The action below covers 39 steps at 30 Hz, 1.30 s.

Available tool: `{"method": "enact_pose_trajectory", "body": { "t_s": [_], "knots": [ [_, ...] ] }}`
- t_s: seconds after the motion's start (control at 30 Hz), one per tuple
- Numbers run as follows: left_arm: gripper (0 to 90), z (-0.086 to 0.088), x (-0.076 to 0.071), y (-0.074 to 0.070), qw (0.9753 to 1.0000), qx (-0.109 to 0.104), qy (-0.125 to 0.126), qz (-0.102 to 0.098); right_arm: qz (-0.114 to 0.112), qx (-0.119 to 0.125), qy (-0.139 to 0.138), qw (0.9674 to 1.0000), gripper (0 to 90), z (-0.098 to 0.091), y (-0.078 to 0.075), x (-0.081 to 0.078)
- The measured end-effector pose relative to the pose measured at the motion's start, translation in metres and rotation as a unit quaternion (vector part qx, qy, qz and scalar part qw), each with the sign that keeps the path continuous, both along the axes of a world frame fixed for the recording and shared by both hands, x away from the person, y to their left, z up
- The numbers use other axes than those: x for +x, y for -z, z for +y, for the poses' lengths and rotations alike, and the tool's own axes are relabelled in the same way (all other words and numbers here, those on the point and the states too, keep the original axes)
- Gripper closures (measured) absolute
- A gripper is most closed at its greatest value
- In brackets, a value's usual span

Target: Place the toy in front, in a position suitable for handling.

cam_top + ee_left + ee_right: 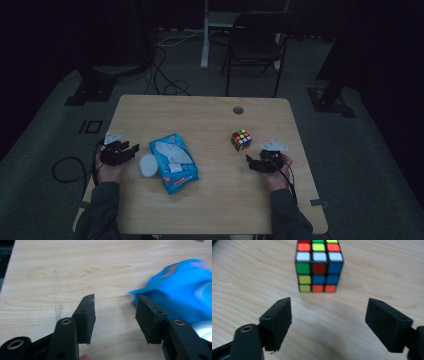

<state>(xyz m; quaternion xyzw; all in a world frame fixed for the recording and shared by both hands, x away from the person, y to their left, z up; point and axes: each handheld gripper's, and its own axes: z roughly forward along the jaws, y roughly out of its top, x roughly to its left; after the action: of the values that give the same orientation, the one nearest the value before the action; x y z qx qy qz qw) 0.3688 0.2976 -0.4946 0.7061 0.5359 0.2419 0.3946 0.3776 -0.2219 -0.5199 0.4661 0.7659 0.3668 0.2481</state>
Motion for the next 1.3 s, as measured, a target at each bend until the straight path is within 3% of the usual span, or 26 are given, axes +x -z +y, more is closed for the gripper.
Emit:
{"method": "enact_pose_trajectory", "body": {
  "t_s": [0.17, 0.3, 0.43, 0.6, 0.73, 0.93, 1.03, 1.23, 1.3],
  "knots": [
    [48.2, -0.021, -0.024, -0.019, 0.9993, 0.002, 0.025, -0.029, -0.01, 0.007, -0.004, 0.9999, 17.5, 0.011, -0.005, 0.008],
    [48.6, -0.05, -0.044, -0.029, 0.9962, 0.019, 0.072, -0.044, -0.014, 0.014, -0.007, 0.9998, 16.9, 0.016, -0.008, 0.018],
    [49.2, -0.079, -0.057, -0.032, 0.9919, 0.029, 0.115, -0.046, -0.014, 0.018, -0.007, 0.9997, 15.6, 0.022, -0.009, 0.027],
    [51.2, -0.112, -0.069, -0.035, 0.9845, 0.029, 0.164, -0.055, -0.014, 0.024, -0.008, 0.9996, 15.5, 0.025, -0.009, 0.035],
    [52.2, -0.141, -0.075, -0.035, 0.9759, 0.037, 0.208, -0.055, -0.017, 0.025, -0.008, 0.9995, 15.0, 0.028, -0.009, 0.041],
    [52.2, -0.186, -0.076, -0.024, 0.9639, 0.045, 0.258, -0.046, -0.014, 0.025, -0.001, 0.9996, 14.9, 0.031, -0.003, 0.049],
    [52.7, -0.204, -0.075, -0.016, 0.9598, 0.052, 0.273, -0.043, -0.005, 0.021, -0.002, 0.9998, 15.6, 0.031, 0.002, 0.052],
    [64.3, -0.226, -0.068, -0.002, 0.9574, 0.081, 0.276, -0.028, -0.004, 0.019, -0.003, 0.9998, 24.1, 0.032, 0.007, 0.055],
    [72.7, -0.226, -0.065, 0.003, 0.9607, 0.087, 0.263, -0.018, -0.004, 0.02, -0.004, 0.9998, 27.8, 0.031, 0.007, 0.056]
  ]
}}
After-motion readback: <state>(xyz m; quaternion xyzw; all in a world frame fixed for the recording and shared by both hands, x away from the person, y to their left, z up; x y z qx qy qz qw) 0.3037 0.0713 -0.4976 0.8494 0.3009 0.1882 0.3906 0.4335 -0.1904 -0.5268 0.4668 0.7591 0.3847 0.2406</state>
